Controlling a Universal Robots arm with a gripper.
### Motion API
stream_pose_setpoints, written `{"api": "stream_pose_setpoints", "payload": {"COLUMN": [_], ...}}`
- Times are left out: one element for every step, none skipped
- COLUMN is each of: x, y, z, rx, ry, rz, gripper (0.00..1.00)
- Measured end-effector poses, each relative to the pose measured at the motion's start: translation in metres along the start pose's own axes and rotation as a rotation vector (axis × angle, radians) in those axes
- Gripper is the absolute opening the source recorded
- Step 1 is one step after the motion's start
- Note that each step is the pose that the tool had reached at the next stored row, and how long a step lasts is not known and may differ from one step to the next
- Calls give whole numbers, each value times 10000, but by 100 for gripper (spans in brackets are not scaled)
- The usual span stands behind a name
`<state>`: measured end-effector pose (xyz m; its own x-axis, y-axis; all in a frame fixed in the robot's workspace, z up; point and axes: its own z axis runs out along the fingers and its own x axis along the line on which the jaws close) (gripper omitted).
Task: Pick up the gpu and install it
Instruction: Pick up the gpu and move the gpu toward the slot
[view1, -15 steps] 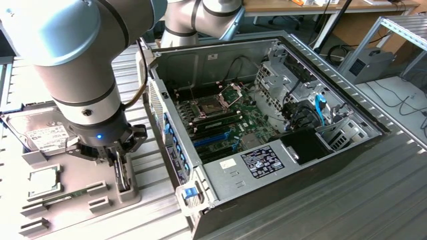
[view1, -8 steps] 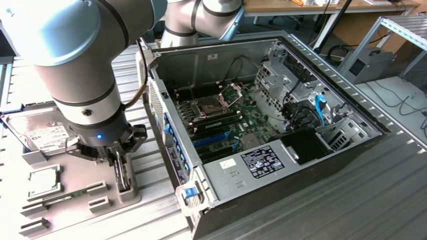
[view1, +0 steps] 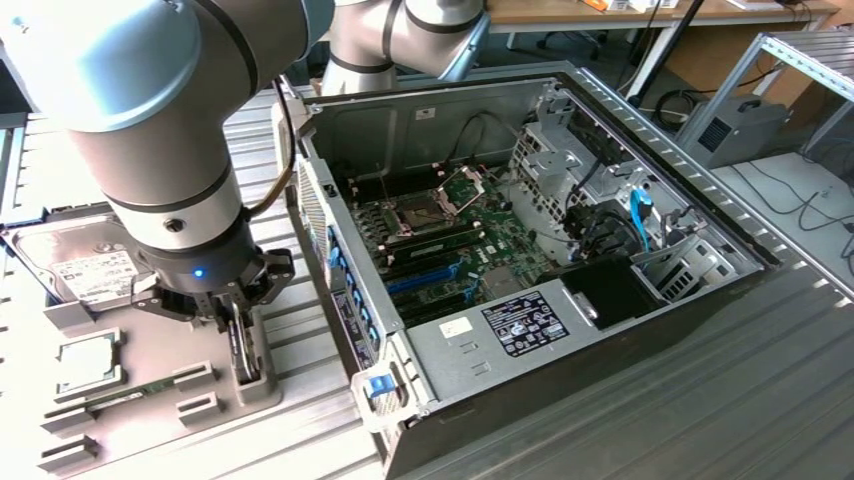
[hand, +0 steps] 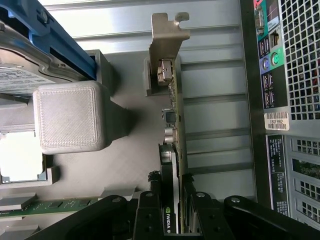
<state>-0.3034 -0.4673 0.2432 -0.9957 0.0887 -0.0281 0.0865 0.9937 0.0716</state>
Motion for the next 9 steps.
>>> {"api": "stream_pose_setpoints", "payload": {"x": [0,0,-1,-2,-2,-2,-3,-4,-4], "y": [0,0,0,0,0,0,0,0,0], "z": [0,0,1,1,1,2,2,3,3], "rx": [-1,-2,-3,-4,-4,-5,-7,-9,-11], "ry": [2,4,7,10,12,16,20,25,30], "rz": [-26,-55,-95,-132,-158,-204,-262,-332,-402], "gripper": [27,27,27,27,27,27,27,27,27]}}
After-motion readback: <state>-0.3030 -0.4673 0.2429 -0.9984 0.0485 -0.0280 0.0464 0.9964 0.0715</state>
